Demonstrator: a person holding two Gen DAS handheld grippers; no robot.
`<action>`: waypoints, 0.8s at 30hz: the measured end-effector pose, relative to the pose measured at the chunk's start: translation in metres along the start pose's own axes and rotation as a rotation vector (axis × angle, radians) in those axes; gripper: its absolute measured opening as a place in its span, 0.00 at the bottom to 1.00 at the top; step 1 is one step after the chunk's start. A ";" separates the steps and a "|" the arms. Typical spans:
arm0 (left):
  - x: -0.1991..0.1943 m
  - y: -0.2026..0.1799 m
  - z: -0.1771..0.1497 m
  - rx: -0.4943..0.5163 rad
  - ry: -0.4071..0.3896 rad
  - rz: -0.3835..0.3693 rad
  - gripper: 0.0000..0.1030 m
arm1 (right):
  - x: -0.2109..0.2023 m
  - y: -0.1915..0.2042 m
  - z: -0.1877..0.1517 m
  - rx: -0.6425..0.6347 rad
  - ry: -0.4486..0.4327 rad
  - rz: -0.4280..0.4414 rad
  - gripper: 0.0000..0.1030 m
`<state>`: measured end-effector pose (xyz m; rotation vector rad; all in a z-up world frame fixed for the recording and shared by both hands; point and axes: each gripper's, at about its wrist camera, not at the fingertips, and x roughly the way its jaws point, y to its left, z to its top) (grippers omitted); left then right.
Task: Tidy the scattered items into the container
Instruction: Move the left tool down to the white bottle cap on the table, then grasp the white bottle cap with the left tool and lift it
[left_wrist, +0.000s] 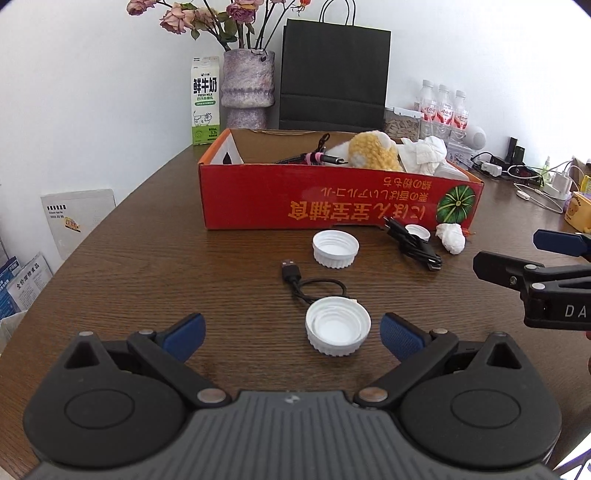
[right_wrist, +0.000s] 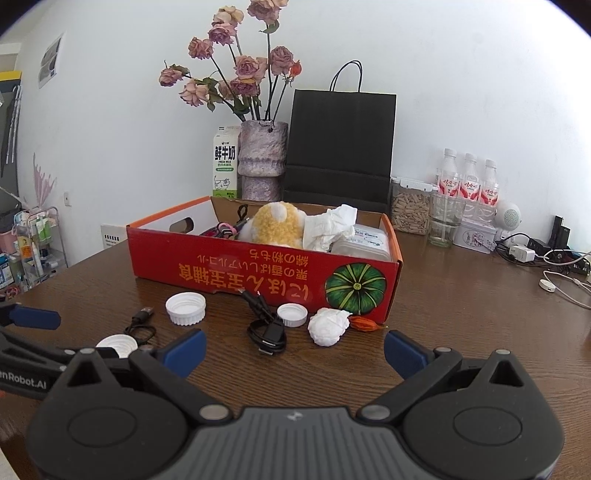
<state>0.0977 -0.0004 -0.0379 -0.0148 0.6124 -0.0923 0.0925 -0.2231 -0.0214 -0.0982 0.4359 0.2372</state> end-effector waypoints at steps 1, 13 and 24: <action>0.001 -0.002 -0.001 0.004 0.005 -0.007 1.00 | -0.001 0.000 -0.001 0.002 0.002 -0.001 1.00; 0.004 -0.013 -0.008 0.063 0.001 -0.045 0.41 | -0.001 -0.001 -0.002 0.004 0.007 0.001 1.00; -0.004 -0.017 -0.001 0.146 -0.032 -0.003 0.37 | 0.001 0.000 -0.002 0.000 0.010 0.004 1.00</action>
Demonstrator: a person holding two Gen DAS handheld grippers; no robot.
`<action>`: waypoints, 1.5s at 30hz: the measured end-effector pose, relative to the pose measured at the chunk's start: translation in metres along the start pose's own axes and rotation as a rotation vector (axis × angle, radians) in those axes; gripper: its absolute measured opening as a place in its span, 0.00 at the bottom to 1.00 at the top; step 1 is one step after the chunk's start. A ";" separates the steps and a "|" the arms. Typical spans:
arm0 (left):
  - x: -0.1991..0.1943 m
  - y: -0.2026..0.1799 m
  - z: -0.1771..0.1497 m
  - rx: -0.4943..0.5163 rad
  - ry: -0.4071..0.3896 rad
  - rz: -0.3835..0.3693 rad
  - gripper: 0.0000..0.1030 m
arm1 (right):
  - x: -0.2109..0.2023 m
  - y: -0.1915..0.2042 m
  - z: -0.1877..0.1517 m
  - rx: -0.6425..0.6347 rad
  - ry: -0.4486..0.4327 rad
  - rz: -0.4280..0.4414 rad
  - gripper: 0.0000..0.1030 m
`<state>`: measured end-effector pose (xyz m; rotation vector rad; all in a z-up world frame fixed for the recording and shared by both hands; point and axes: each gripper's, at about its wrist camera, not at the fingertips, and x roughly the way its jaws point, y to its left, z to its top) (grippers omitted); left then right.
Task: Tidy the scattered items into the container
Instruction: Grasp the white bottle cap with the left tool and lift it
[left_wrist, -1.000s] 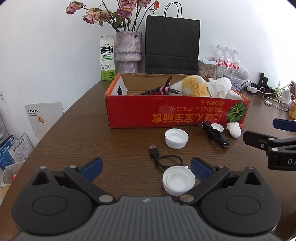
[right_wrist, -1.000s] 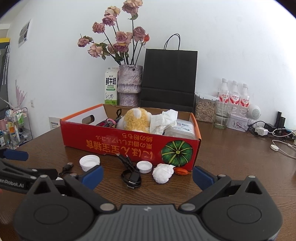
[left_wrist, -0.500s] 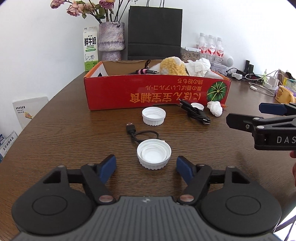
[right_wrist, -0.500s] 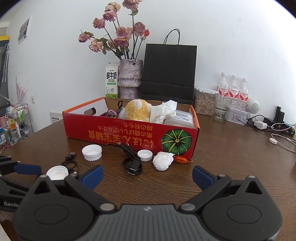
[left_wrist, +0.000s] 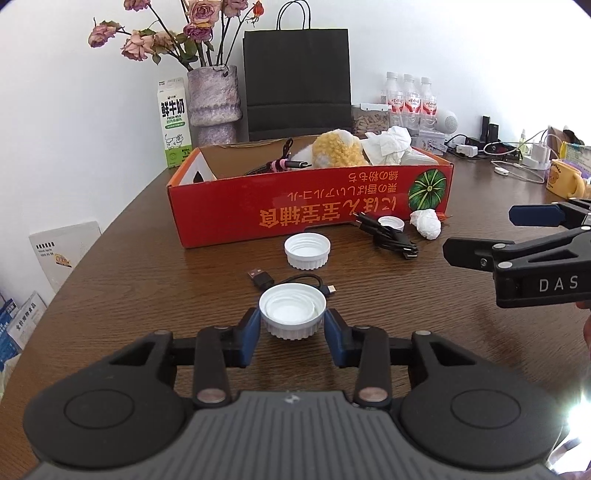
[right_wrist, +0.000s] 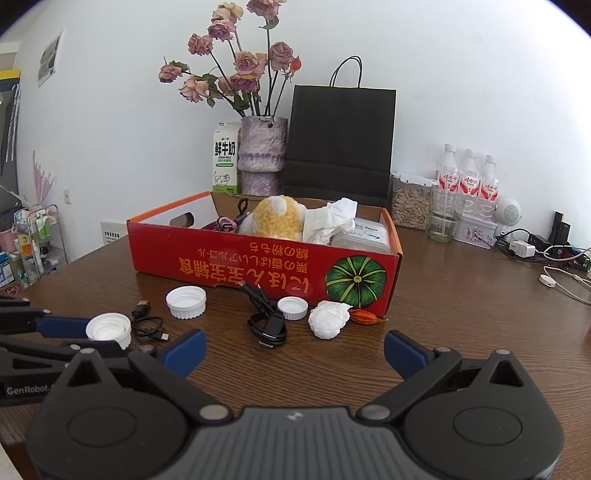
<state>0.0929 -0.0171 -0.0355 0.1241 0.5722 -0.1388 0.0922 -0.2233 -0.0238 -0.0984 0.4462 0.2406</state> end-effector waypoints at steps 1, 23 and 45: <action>0.000 0.000 0.001 0.013 0.005 0.011 0.37 | 0.000 0.000 0.000 0.000 0.000 0.000 1.00; 0.000 0.019 0.018 0.022 0.026 0.010 0.34 | 0.003 0.003 -0.001 -0.006 0.010 0.006 1.00; 0.027 0.035 0.034 -0.057 0.081 -0.013 0.34 | 0.010 0.005 -0.003 -0.017 0.024 0.010 1.00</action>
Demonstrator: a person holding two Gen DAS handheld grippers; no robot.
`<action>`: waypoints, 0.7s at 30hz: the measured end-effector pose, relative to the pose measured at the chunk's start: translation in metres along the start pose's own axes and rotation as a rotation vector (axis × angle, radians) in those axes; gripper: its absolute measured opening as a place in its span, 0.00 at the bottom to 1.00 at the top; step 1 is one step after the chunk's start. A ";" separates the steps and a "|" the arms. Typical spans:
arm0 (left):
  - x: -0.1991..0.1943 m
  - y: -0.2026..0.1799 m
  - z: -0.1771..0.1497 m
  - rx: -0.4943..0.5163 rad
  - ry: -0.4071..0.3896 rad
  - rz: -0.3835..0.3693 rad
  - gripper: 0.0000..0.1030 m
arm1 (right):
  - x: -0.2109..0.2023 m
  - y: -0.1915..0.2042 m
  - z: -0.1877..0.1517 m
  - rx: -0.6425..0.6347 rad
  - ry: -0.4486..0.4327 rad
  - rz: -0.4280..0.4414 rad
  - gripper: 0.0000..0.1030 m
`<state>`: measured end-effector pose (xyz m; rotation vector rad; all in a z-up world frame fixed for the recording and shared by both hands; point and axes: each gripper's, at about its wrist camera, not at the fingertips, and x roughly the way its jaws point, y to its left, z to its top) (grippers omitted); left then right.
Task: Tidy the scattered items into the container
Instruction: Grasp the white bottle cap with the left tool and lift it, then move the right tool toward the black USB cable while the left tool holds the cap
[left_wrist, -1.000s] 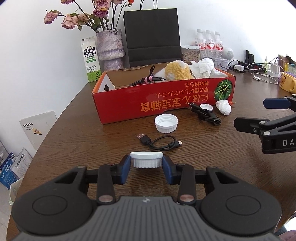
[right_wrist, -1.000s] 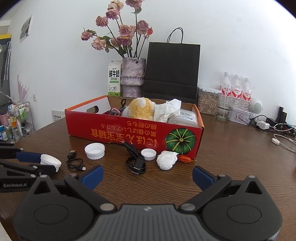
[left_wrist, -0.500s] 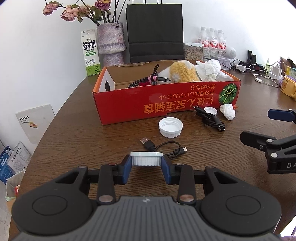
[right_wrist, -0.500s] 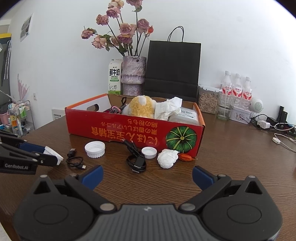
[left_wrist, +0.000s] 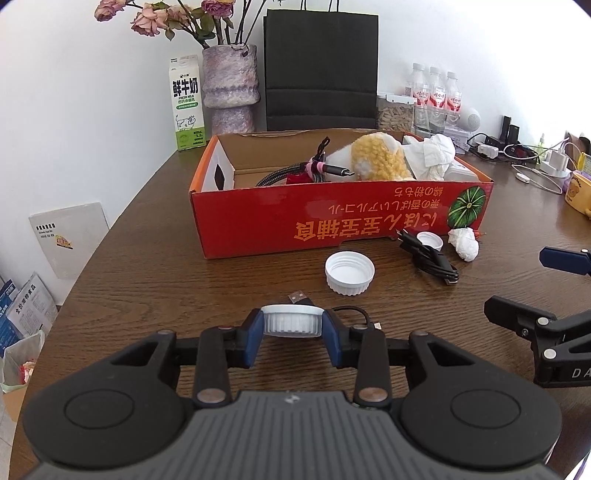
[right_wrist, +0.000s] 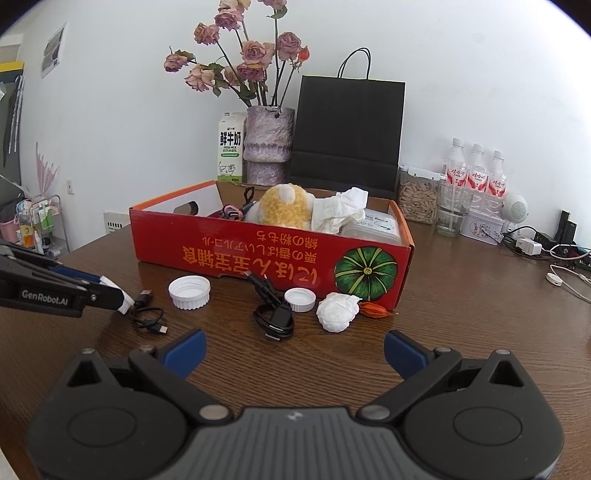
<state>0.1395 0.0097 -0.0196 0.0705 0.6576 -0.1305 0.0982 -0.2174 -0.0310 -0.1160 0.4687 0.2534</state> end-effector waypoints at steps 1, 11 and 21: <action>0.000 0.000 0.000 -0.001 -0.002 0.002 0.34 | 0.000 0.000 0.000 -0.001 0.000 -0.001 1.00; 0.009 0.003 0.011 -0.015 -0.019 0.004 0.33 | 0.004 0.000 0.003 -0.004 0.000 0.000 1.00; 0.017 0.005 0.012 -0.043 -0.026 -0.001 0.33 | 0.012 -0.002 0.006 -0.008 0.007 -0.007 1.00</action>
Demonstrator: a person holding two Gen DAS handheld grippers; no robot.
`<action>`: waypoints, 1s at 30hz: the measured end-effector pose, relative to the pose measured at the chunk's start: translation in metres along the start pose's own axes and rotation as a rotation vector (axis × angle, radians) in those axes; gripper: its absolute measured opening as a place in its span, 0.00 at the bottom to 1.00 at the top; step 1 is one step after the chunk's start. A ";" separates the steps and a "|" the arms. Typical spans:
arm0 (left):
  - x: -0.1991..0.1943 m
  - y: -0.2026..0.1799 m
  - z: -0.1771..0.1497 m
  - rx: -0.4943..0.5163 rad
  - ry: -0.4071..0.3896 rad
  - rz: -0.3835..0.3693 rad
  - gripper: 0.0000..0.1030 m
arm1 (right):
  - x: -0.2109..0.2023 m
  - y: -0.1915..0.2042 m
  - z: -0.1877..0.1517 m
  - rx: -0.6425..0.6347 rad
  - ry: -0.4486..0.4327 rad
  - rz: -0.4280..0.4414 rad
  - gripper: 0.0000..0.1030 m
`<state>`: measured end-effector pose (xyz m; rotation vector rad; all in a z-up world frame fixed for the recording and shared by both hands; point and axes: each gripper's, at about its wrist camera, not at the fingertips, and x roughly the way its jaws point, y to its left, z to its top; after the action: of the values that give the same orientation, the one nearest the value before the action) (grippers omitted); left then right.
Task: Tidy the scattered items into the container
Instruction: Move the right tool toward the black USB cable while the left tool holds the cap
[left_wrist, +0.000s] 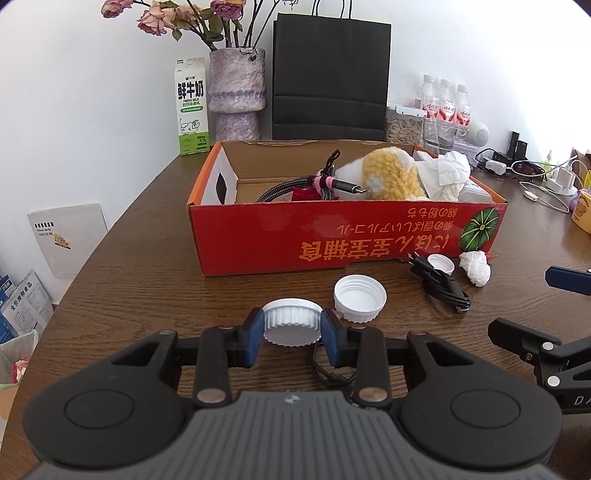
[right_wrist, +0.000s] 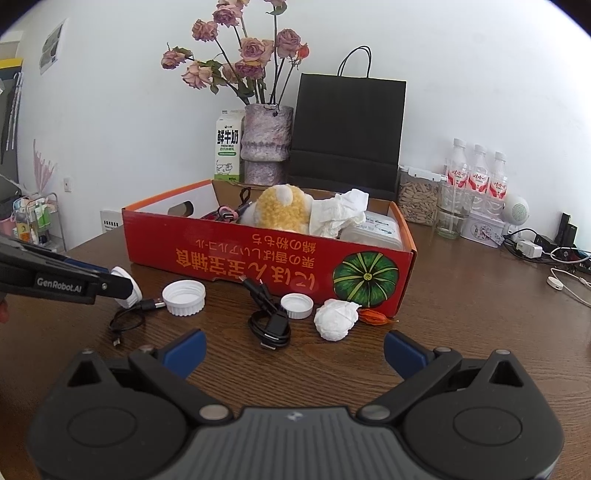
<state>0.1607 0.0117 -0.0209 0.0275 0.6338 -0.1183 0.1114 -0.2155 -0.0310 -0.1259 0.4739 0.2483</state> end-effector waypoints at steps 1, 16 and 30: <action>0.001 0.000 0.001 0.001 0.001 0.001 0.33 | 0.002 0.000 0.001 -0.002 0.001 0.001 1.00; 0.036 0.004 0.026 -0.019 0.013 0.001 0.33 | 0.033 0.008 0.024 -0.008 0.034 0.059 0.80; 0.054 0.014 0.028 -0.081 0.033 -0.017 0.35 | 0.070 0.006 0.024 0.028 0.132 0.085 0.52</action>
<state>0.2220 0.0179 -0.0303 -0.0545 0.6711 -0.1088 0.1806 -0.1906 -0.0431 -0.0953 0.6146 0.3178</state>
